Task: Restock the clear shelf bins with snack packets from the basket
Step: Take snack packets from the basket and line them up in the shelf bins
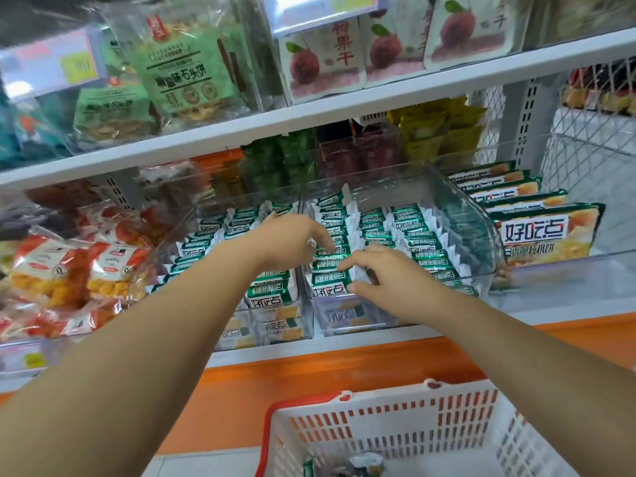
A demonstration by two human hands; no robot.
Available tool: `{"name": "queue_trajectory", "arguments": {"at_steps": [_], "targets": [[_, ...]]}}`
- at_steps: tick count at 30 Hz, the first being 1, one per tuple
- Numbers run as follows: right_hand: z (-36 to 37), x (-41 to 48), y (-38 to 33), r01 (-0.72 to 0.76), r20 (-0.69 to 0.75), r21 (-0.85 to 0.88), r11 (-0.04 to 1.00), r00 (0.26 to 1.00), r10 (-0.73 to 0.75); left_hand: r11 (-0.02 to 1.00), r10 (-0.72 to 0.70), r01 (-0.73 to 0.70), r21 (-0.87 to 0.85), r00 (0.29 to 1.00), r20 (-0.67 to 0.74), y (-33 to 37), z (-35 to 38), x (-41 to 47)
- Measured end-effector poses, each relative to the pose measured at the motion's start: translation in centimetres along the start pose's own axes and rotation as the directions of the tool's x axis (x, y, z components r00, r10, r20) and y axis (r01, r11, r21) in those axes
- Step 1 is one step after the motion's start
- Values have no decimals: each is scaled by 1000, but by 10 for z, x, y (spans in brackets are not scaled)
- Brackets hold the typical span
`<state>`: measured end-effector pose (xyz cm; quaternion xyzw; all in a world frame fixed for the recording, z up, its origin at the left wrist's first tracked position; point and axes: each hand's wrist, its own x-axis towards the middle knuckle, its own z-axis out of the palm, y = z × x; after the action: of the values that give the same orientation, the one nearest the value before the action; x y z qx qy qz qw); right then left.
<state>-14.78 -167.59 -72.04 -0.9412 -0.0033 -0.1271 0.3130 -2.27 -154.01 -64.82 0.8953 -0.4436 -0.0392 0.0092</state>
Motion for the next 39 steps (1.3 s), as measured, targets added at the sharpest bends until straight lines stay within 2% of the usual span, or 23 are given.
{"name": "queue_trajectory", "arguments": {"at_steps": [3,5,7,9,10,12,14,16,18,20,22,24,25,26,28,32,34,35,36,37,39], "targets": [[7,2,-5,5,56,-99,995,998,1,999,2,-1,37,1000,-20,7,3,-5],[5,3,-5,-1,69,-77,997,998,6,995,-17,17,96,1000,1,13,13,-11],[-1,3,-3,-40,-20,-11,999,999,40,984,-14,11,178,1000,14,15,25,-19],[-3,4,2,-125,-108,-42,991,987,120,966,-13,6,260,1000,25,17,33,-25],[-2,5,4,-162,-95,-95,982,984,153,958,-19,11,286,999,26,19,37,-28],[3,9,3,-179,21,-180,967,982,185,946,-24,18,323,1000,16,22,41,-30],[7,15,0,-186,125,-183,965,970,211,932,-27,24,361,1000,1,23,44,-31],[8,19,-3,-190,169,-203,960,959,226,922,-31,32,385,999,-9,23,45,-31],[7,18,-4,-196,172,-218,956,957,235,918,-48,50,394,999,-17,24,45,-33],[8,10,-5,-180,53,-222,958,979,196,928,-40,70,367,995,-88,25,49,-37],[15,-4,-8,-85,-226,-202,976,973,38,964,36,55,260,942,-334,27,62,-47],[27,-25,-11,75,-433,-158,985,891,-137,993,97,-30,118,777,-623,36,83,-65],[35,-36,-11,151,-469,-157,976,858,-208,995,103,-67,79,688,-719,42,97,-75],[44,-49,-11,208,-474,-164,964,841,-261,995,93,-80,54,630,-771,48,113,-85],[65,-72,-7,244,-436,-161,956,852,-291,998,13,-58,-29,622,-783,64,142,-101],[112,-115,13,126,-252,-148,981,954,-161,952,-239,57,-302,756,-609,76,214,-132],[132,-128,22,8,-59,-108,994,998,-14,923,-307,141,-359,832,-462,75,250,-148],[143,-134,28,-69,55,-111,991,996,75,895,-353,212,-392,875,-331,73,264,-155],[156,-138,34,-155,176,-120,981,969,174,859,-409,311,-407,895,-178,71,278,-159],[168,-142,39,-234,296,-118,965,919,260,801,-467,422,-424,885,-1,68,293,-161],[198,-149,52,-384,479,-135,913,781,400,652,-537,616,-442,787,304,63,319,-165]]}}
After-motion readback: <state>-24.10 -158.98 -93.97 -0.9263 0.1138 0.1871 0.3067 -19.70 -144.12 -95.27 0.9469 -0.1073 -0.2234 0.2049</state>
